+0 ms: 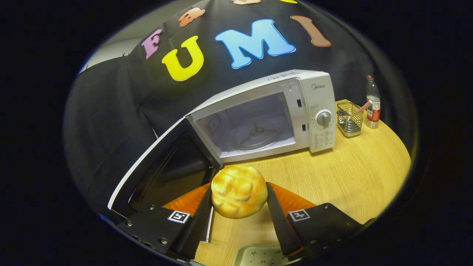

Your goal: Open the microwave, put the food inside, and close the microwave door.

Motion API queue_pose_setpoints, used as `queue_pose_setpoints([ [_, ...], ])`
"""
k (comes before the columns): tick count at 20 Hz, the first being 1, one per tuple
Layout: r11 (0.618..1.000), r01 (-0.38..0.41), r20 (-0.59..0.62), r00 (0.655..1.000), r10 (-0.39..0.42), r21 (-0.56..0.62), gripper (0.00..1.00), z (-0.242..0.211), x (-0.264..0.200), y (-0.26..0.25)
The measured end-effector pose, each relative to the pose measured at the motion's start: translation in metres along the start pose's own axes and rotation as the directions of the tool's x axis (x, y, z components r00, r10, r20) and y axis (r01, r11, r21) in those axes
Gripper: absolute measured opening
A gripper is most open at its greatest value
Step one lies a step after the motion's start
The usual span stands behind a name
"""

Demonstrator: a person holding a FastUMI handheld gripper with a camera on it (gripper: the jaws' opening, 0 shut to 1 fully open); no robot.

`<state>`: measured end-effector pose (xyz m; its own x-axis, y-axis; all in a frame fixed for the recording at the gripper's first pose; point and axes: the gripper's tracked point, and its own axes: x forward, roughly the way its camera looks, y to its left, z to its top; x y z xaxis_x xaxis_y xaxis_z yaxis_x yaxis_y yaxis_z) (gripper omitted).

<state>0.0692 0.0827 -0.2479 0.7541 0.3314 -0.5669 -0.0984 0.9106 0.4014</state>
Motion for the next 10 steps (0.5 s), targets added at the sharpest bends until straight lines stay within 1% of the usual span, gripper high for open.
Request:
queue_pose_setpoints([
  [5, 0.998, -0.043, 0.053, 0.998, 0.04, 0.05, 0.82, 0.023, 0.038, 0.009],
  [6, 0.997, -0.046, 0.053, 0.998, 0.044, 0.055, 0.82, 0.025, 0.052, 0.001],
  [10, 0.994, -0.051, 0.085, 0.995, 0.043, 0.092, 0.82, 0.038, 0.085, -0.002],
])
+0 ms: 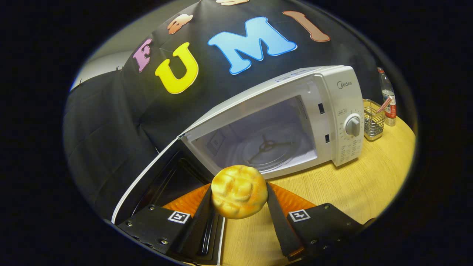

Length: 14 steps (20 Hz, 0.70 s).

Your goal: Open the microwave, put the food inside, and close the microwave door.

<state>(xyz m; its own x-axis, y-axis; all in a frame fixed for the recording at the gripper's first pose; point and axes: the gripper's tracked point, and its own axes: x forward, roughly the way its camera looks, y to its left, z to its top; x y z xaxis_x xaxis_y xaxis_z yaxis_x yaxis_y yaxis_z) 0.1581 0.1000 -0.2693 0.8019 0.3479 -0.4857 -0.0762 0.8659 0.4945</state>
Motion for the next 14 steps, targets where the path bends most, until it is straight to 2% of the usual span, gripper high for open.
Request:
queue_pose_setpoints([
  [9, 0.998, 0.035, 0.087, 0.995, -0.04, 0.059, 0.82, 0.019, 0.06, -0.012],
  [14, 0.993, 0.053, 0.115, 0.991, -0.066, 0.108, 0.83, 0.025, 0.098, -0.042],
])
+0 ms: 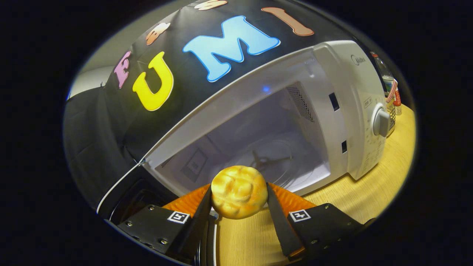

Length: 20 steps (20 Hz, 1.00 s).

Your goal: Open the microwave, put the food inside, and close the microwave door.

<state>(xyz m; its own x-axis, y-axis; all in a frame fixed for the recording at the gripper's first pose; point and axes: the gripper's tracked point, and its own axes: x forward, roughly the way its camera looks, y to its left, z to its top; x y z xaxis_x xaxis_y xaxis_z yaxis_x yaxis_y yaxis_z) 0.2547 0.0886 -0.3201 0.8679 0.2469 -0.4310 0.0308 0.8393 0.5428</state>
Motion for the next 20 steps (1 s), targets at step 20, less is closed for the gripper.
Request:
queue_pose_setpoints([
  [20, 0.995, 0.097, 0.04, 0.995, -0.096, -0.032, 0.97, 0.004, 0.015, -0.007],
])
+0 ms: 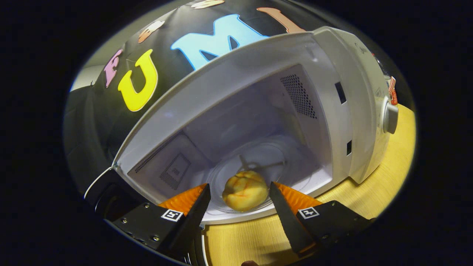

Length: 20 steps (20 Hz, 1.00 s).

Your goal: Open the microwave, put the food inside, and close the microwave door.

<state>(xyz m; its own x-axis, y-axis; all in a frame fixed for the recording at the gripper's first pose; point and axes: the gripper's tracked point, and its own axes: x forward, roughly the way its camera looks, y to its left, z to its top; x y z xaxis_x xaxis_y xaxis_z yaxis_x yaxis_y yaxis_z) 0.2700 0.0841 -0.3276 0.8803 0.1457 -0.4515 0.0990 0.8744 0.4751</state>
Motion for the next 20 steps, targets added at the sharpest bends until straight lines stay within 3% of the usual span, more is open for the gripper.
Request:
queue_pose_setpoints([
  [9, 0.987, -0.077, 0.072, 0.993, 0.088, -0.142, 0.97, 0.041, -0.113, 0.042],
  [20, 0.941, -0.144, 0.09, 0.98, 0.179, -0.305, 0.97, 0.032, -0.237, 0.09],
])
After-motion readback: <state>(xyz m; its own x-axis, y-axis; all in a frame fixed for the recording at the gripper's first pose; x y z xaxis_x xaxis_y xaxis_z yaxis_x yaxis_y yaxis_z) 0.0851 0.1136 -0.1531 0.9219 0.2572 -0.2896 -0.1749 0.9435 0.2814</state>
